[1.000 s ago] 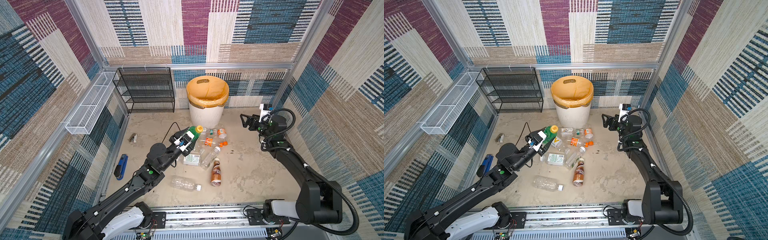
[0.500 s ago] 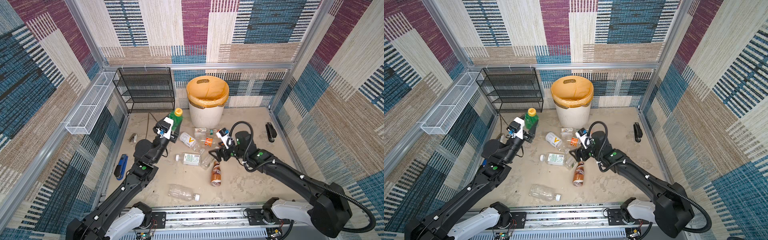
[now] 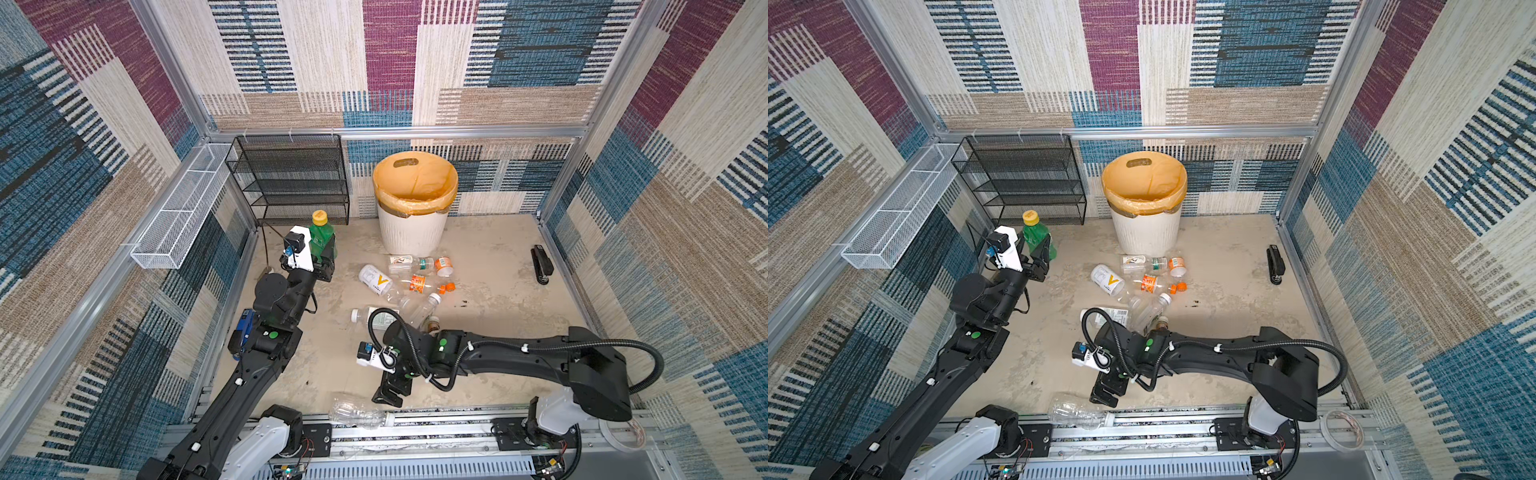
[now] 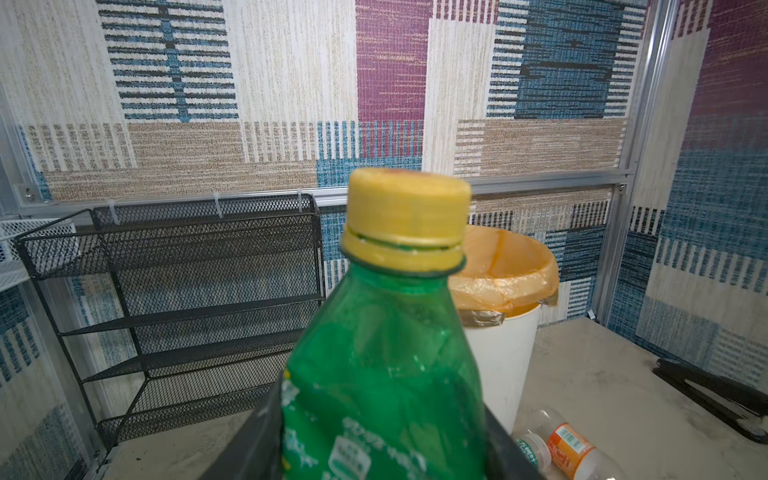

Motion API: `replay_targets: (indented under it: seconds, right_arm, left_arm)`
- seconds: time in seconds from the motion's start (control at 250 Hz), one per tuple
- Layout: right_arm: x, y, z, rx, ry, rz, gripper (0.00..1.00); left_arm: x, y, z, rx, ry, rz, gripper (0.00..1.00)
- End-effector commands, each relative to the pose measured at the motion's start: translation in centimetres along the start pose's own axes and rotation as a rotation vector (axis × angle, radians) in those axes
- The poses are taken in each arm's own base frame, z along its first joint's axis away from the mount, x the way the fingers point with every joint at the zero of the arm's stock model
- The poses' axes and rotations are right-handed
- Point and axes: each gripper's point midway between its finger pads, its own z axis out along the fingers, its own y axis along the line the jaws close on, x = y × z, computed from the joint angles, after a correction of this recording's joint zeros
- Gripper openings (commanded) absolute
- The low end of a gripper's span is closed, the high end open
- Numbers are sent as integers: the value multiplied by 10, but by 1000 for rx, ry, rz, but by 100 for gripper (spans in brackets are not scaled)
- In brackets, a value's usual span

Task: Throw the plastic bottles in the bin
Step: 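Lower the right gripper onto the crumpled clear bottle nearest the robot and close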

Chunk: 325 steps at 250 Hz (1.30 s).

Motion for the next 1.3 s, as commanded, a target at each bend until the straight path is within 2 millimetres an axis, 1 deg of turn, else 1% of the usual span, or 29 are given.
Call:
replay_targets:
  seconds: [0.0,0.048,0.12,0.268,0.384,0.524,0.604,0.708,0.836,0.896,0.956,1.02,1.084,1.16,1.296]
  right_arm:
    - [1,18,19,-24,59,-91,99]
    - [4,20,24,-33,86,-98,99]
    - [1,22,24,-41,93,-108,99]
    - [6,32,29,-59,180,-151,99]
    - [14,30,38,-57,244,-166,99]
    - [9,32,47,-61,279,-178,99]
    - [3,32,52,-52,286,-164,99]
    - [-5,34,55,-46,283,-143,99]
    - [-2,34,60,-18,326,-127,99]
    - [-2,32,60,-3,331,-122,99]
    - [1,29,62,12,339,-118,99]
    - [1,19,59,36,321,-97,99]
    - [0,-2,53,73,304,-39,100]
    - [-7,-29,43,144,271,10,99]
    - [-18,-64,24,234,231,41,99]
  left_arm:
    - [-2,3,-6,-3,3,-12,51]
    - [-3,5,-9,-11,7,-8,51]
    - [-4,10,-13,-30,9,-11,51]
    - [-8,16,-18,-51,3,-29,51]
    - [-9,21,-20,-73,2,-44,51]
    - [-8,27,-22,-94,18,-61,51]
    - [-11,29,-24,-100,20,-68,51]
    - [-8,29,-27,-104,29,-77,50]
    - [-7,30,-30,-107,39,-74,50]
    - [-8,31,-31,-110,38,-73,50]
    - [-7,31,-31,-112,41,-73,50]
    - [-8,32,-31,-113,39,-71,50]
    - [-7,32,-31,-112,42,-72,50]
    - [-7,31,-30,-107,45,-73,50]
    - [-8,30,-28,-99,50,-75,50]
